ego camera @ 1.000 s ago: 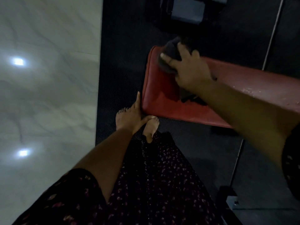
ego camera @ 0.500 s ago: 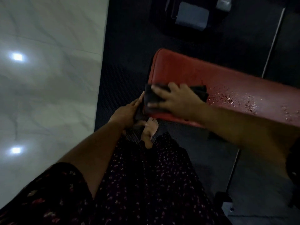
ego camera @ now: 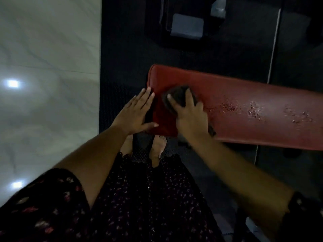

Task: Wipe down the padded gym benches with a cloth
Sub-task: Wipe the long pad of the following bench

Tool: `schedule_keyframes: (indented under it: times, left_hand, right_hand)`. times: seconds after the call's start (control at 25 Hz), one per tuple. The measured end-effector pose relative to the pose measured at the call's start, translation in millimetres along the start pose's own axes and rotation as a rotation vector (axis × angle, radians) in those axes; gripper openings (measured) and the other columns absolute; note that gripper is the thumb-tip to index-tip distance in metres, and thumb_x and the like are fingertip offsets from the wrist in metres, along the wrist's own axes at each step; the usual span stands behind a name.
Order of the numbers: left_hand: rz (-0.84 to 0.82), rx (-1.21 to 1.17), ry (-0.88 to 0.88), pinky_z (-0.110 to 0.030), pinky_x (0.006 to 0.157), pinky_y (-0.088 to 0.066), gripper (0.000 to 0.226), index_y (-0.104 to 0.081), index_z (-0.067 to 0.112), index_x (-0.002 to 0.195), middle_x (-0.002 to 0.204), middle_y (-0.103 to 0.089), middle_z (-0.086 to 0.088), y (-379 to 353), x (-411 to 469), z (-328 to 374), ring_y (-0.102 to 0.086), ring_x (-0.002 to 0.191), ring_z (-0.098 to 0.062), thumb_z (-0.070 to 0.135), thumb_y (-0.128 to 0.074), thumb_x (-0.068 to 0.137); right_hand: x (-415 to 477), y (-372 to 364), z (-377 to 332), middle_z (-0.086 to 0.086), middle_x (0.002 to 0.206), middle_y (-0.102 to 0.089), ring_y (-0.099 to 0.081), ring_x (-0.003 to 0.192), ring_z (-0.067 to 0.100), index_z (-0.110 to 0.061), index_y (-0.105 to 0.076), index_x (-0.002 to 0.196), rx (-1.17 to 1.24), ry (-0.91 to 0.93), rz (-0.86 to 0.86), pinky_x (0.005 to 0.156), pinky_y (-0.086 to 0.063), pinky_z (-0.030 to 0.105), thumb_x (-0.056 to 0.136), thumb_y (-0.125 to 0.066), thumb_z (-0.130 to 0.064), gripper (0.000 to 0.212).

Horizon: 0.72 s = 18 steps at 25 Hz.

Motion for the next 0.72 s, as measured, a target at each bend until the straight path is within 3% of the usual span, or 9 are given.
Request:
schedule_keyframes:
  times: [0.08, 0.16, 0.24, 0.28, 0.4, 0.52, 0.72]
  left_hand:
    - [0.096, 0.1, -0.025, -0.043, 0.123, -0.006, 0.085, 0.0, 0.013, 0.157, 0.164, 0.009, -0.006, 8.9, 8.7, 3.3, 0.012, 0.15, -0.018, 0.069, -0.01, 0.094]
    - [0.144, 0.157, 0.009, -0.042, 0.123, -0.005, 0.077, -0.004, 0.013, 0.157, 0.163, 0.008, -0.005, 18.2, 23.1, 5.1, 0.008, 0.151, -0.019, 0.062, -0.009, 0.098]
    - [0.139, 0.216, -0.031, -0.042, 0.123, -0.001, 0.075, 0.0, 0.014, 0.156, 0.162, 0.008, -0.006, 23.6, 38.9, 11.8, 0.005, 0.151, -0.021, 0.059, -0.01, 0.098]
    - [0.122, 0.257, -0.081, -0.042, 0.122, -0.001, 0.073, 0.002, 0.015, 0.155, 0.164, 0.004, -0.007, 23.6, 46.7, 17.8, 0.002, 0.151, -0.022, 0.058, -0.008, 0.098]
    - [0.099, 0.277, -0.101, -0.044, 0.122, 0.0, 0.068, 0.003, 0.018, 0.155, 0.165, 0.0, -0.007, 18.7, 60.6, 33.2, 0.0, 0.152, -0.024, 0.053, -0.007, 0.097]
    - [0.148, 0.243, -0.041, -0.045, 0.123, -0.002, 0.066, -0.008, 0.016, 0.157, 0.165, -0.005, -0.007, 12.2, 61.1, 36.5, -0.001, 0.152, -0.024, 0.049, -0.015, 0.1]
    - [0.157, 0.225, -0.072, -0.047, 0.123, -0.006, 0.065, -0.016, 0.015, 0.157, 0.164, -0.013, -0.009, 12.5, 62.3, 31.5, -0.007, 0.151, -0.026, 0.048, -0.023, 0.101]
  right_hand:
    - [-63.7, -27.9, -13.3, 0.021, 0.155, -0.026, -0.052, 0.089, 0.04, -0.045, -0.033, 0.147, 0.029, 0.049, 0.025, 0.061, -0.05, 0.043, 0.083, -0.056, -0.02, 0.072]
    - [-113.6, -58.5, -14.1, 0.019, 0.149, -0.038, -0.055, 0.08, 0.039, -0.042, -0.047, 0.14, 0.08, 0.034, -0.069, 0.051, -0.05, 0.042, 0.07, -0.073, -0.023, 0.077]
    - [-137.9, -76.7, 4.0, 0.015, 0.148, -0.037, -0.056, 0.08, 0.038, -0.044, -0.045, 0.139, 0.172, -0.08, -0.152, 0.049, -0.051, 0.041, 0.066, -0.081, -0.025, 0.084]
    - [-137.5, -76.2, 17.1, 0.014, 0.148, -0.037, -0.056, 0.081, 0.039, -0.044, -0.043, 0.14, 0.222, -0.137, -0.114, 0.05, -0.053, 0.042, 0.067, -0.081, -0.025, 0.084]
    - [-102.2, -55.3, 46.9, 0.018, 0.147, -0.041, -0.054, 0.09, 0.044, -0.041, -0.042, 0.14, 0.254, -0.117, 0.085, 0.056, -0.054, 0.046, 0.074, -0.068, -0.025, 0.073]
    - [-34.0, -24.1, 54.8, 0.016, 0.144, -0.043, -0.052, 0.095, 0.044, -0.042, -0.04, 0.14, 0.245, -0.078, 0.132, 0.062, -0.054, 0.047, 0.086, -0.05, -0.035, 0.055]
    - [90.4, 29.5, 65.9, 0.008, 0.15, -0.032, -0.043, 0.117, 0.038, -0.046, -0.038, 0.144, 0.182, -0.223, 0.169, 0.082, -0.052, 0.047, 0.096, -0.05, -0.025, 0.053]
Point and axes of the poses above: each hand's wrist, its own x-axis towards the middle knuckle, its own y-axis out of the back of the hand, z = x × y, the point moved 4 cm from there along x, towards the middle knuckle
